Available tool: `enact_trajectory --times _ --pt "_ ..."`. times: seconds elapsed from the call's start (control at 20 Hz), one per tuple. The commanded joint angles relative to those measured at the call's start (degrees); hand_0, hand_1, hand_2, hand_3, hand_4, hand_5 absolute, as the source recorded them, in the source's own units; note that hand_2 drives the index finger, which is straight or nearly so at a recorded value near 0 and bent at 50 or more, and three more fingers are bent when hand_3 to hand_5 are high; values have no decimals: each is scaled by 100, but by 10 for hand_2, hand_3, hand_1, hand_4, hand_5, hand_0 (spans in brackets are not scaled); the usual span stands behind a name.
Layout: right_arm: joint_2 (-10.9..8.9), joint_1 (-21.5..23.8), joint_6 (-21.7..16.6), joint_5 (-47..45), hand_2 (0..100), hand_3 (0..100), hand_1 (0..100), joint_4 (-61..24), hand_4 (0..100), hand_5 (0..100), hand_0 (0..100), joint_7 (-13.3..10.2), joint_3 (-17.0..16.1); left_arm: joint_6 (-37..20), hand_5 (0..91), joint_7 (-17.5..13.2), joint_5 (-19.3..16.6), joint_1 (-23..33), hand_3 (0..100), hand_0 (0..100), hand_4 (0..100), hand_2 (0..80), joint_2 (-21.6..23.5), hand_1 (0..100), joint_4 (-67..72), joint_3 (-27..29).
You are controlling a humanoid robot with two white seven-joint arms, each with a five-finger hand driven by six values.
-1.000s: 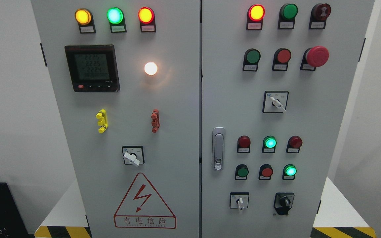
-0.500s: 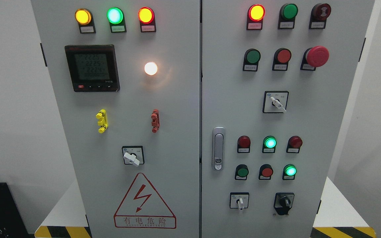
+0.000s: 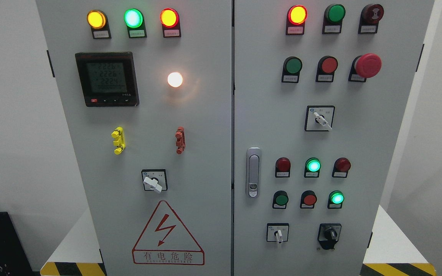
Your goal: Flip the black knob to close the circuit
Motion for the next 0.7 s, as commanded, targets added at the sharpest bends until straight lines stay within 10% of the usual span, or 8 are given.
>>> enact_trajectory --times 0.0,0.4,0.65 --pt "71 516 57 -254 0 0 0 -5629 0 0 0 86 480 9 0 -2 44 193 49 0 27 0 -1 0 -193 62" --pt "89 525 532 -712 0 38 0 -8698 35 0 0 86 401 0 0 -2 44 193 48 0 27 0 -1 0 -193 62" --pt "72 262 -443 233 160 347 90 -8754 302 179 0 42 -2 0 0 -2 44 193 49 0 26 0 -1 0 -202 62"
